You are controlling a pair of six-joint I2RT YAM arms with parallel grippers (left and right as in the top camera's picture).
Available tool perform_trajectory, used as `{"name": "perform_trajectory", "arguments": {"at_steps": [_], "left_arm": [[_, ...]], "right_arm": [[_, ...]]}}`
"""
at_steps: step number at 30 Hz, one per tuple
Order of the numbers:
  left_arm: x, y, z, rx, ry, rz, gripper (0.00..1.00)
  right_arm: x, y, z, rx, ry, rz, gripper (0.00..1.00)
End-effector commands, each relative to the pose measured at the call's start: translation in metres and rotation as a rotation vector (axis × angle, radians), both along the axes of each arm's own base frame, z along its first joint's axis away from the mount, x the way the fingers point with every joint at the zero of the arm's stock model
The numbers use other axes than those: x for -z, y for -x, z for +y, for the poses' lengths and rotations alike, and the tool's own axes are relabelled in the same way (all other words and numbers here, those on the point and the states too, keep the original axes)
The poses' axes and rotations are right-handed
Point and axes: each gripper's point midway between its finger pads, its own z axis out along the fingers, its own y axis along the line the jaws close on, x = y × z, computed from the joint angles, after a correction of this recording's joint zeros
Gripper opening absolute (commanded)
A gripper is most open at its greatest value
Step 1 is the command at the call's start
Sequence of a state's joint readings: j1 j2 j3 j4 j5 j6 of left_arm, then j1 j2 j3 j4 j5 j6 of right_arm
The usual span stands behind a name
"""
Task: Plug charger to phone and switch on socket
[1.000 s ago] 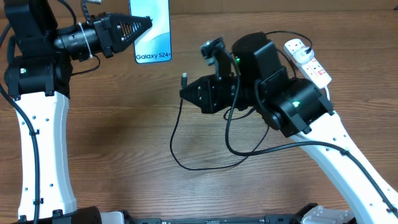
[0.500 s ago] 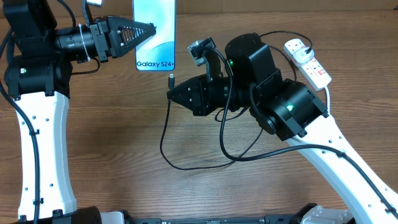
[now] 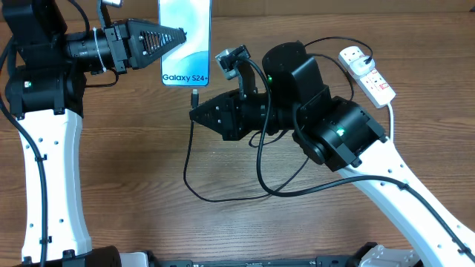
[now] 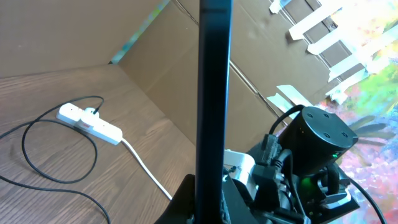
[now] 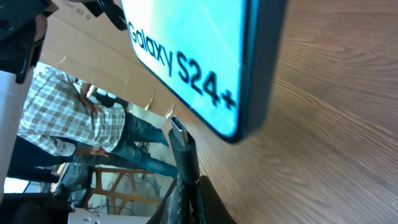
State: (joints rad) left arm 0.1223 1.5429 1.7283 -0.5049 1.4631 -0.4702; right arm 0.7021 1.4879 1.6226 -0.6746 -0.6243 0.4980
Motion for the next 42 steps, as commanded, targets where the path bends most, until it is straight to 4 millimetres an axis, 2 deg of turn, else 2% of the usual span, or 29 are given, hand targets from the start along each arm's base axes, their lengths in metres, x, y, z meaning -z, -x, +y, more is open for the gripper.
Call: {"name": "perform_trajectory", "arguments": {"at_steps": [1,20,29,42], "left_arm": [[-0.008,0.007,-0.001,0.028,0.010,-0.012,0.04],[-0.009,0.011,-0.001,0.049,0.016,-0.013,0.04],[-0.009,0.010,-0.001,0.045,0.015,-0.013,0.04],[-0.011,0.015,-0.002,0.074,0.023,-0.015,0.04]], "right_arm": [[0.004,-0.003,0.006,-0.003,-0.003,0.011,0.04],[-0.002,-0.007,0.011,0.000,-0.034,0.002,0.04],[-0.003,0.004,0.017,-0.038,-0.039,0.005,0.04],[-0.003,0.000,0.016,-0.018,-0.034,-0.008,0.04]]}}
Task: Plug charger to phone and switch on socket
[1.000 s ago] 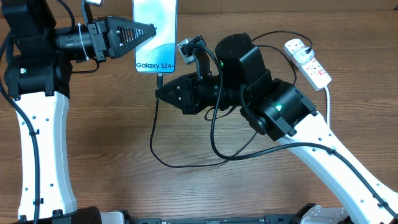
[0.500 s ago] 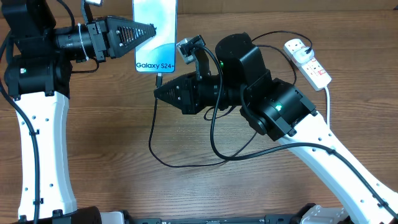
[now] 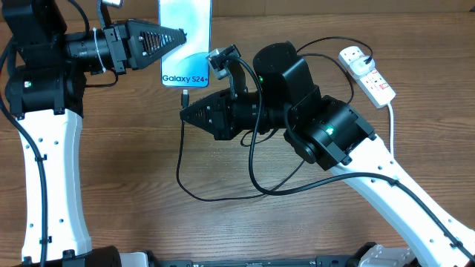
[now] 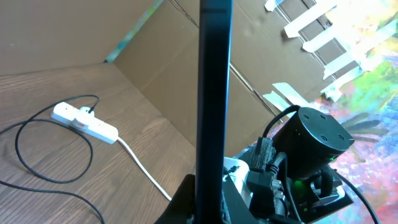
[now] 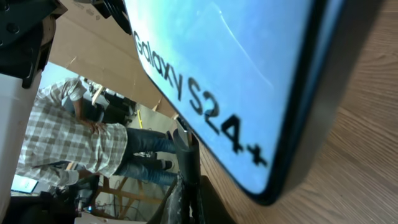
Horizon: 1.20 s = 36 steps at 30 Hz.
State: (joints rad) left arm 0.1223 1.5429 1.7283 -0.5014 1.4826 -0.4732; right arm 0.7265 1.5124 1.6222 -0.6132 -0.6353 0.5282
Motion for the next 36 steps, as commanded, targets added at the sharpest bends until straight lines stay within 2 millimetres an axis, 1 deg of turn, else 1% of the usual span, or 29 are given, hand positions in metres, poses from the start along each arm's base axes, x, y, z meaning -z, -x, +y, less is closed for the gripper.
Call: {"name": "perform_trajectory", "arguments": {"at_steps": [1,4,21,32,36], "left_arm": [[-0.0095,0.0133,-0.0017,0.063,0.019,-0.017,0.04],[-0.0105,0.0165,-0.0021,0.081,0.023,-0.029,0.04],[-0.0109,0.0181,-0.0023,0.091,0.025,-0.032,0.04],[-0.0109,0.0181,-0.0023,0.091,0.025,-0.032,0.04],[-0.0110,0.0182,-0.0023,0.091,0.025,-0.032,0.04]], "right_arm": [[-0.0007,-0.0022,0.0015,0.008,-0.002,-0.012,0.04],[-0.0033,-0.0032,0.0024,0.008,-0.011,-0.022,0.04],[-0.0086,-0.0047,0.0039,0.008,-0.029,-0.041,0.04],[-0.0048,-0.0039,0.0025,0.009,-0.016,-0.027,0.04],[-0.0050,-0.0097,-0.0017,0.025,-0.016,-0.027,0.04]]}}
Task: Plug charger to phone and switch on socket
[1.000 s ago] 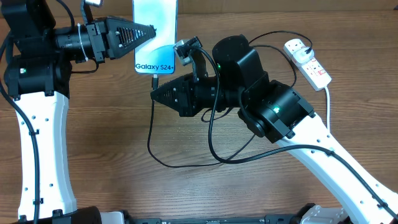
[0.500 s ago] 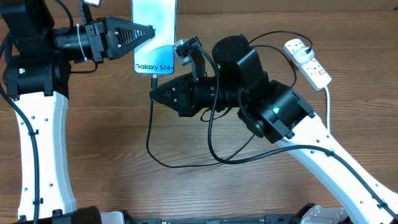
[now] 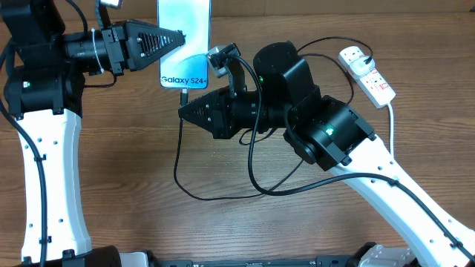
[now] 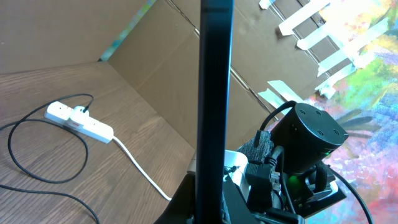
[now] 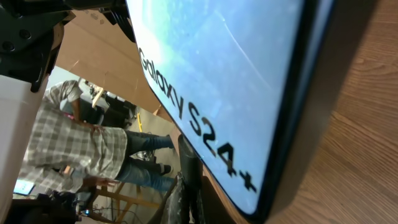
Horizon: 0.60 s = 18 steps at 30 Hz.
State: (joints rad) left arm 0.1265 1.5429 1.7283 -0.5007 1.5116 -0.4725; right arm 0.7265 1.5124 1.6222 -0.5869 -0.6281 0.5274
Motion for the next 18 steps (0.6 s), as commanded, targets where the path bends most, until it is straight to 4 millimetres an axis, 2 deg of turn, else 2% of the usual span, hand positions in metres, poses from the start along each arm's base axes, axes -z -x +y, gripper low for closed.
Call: {"name": "perform_trajectory", "arguments": {"at_steps": [1,18], "left_arm": [[-0.0094,0.0141,-0.0028,0.068,0.017,-0.030,0.04],[-0.0093,0.0141,-0.0029,0.068,0.014,-0.048,0.04]], "right_arm": [[-0.0003,-0.0081,-0.0039,0.022,-0.002,-0.004,0.04],[-0.0044,-0.0057,-0.0043,-0.006,-0.022,-0.003,0.04]]}}
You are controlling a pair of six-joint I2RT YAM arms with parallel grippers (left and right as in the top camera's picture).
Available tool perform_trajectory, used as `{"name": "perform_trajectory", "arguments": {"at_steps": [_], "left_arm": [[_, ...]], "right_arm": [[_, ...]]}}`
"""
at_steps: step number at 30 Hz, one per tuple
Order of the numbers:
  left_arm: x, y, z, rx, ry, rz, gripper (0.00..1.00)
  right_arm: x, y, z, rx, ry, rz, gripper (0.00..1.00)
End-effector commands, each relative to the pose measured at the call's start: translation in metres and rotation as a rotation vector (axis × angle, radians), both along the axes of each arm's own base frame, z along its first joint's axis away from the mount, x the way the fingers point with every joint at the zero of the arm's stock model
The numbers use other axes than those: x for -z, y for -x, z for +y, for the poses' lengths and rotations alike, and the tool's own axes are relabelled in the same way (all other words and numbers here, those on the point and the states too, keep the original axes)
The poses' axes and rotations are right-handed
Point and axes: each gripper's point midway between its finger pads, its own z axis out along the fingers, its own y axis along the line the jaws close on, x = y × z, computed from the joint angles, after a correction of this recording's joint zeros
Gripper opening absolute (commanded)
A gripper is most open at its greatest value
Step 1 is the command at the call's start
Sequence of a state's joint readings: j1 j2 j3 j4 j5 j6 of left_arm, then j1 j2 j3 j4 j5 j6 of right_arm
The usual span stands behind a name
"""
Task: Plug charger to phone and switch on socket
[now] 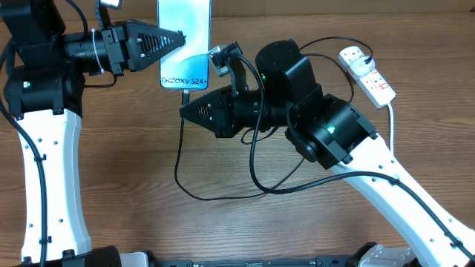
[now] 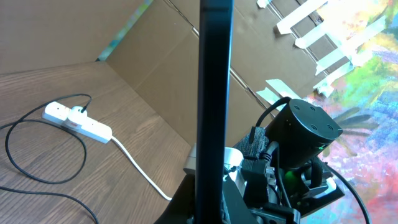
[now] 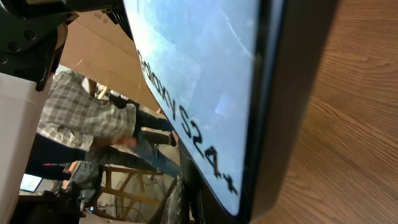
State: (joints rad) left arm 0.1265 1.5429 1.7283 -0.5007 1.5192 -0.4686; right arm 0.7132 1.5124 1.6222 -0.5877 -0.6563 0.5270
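Observation:
The phone (image 1: 184, 41), its lit screen reading "Galaxy S24+", is held off the table at the back with my left gripper (image 1: 180, 35) shut on its left edge. The left wrist view shows the phone (image 2: 213, 93) edge-on as a dark bar rising from the left gripper (image 2: 211, 200). My right gripper (image 1: 184, 111) is shut on the black charger plug (image 1: 185, 95), whose tip stands at the phone's bottom edge. In the right wrist view the phone (image 3: 205, 81) fills the frame and hides most of the plug above the right gripper (image 3: 186, 202).
A white power strip (image 1: 367, 73) lies at the back right with a plug in it, also seen as the strip (image 2: 76, 123) in the left wrist view. The black cable (image 1: 215, 194) loops over the wooden table under the right arm. Cardboard walls stand behind.
The right gripper with the plug has closed in a little on the phone's bottom edge. The phone looms larger in the right wrist view and covers more of the plug. The left gripper holds still.
At first the plug was held below and to the right of the phone's bottom edge, with the left gripper holding the phone. Then the right gripper stood further left, with the plug under that edge. By now the plug tip is at the edge.

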Motion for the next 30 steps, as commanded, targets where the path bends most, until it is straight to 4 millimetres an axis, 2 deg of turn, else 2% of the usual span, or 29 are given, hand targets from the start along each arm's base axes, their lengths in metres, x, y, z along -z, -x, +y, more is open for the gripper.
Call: {"name": "perform_trajectory", "arguments": {"at_steps": [1,10,17,30], "left_arm": [[-0.009,0.013,-0.003,0.061,0.012,-0.043,0.04],[-0.009,0.013,-0.004,0.064,0.014,-0.034,0.04],[-0.008,0.018,-0.014,0.096,0.014,-0.038,0.04],[-0.008,0.018,-0.014,0.095,0.014,-0.038,0.04]], "right_arm": [[-0.003,-0.005,-0.002,0.007,-0.013,-0.010,0.04],[-0.003,-0.006,-0.002,0.007,-0.013,-0.010,0.04],[-0.003,-0.006,-0.002,0.007,-0.011,-0.011,0.04],[-0.003,-0.003,-0.003,-0.010,-0.016,-0.004,0.04]]}}
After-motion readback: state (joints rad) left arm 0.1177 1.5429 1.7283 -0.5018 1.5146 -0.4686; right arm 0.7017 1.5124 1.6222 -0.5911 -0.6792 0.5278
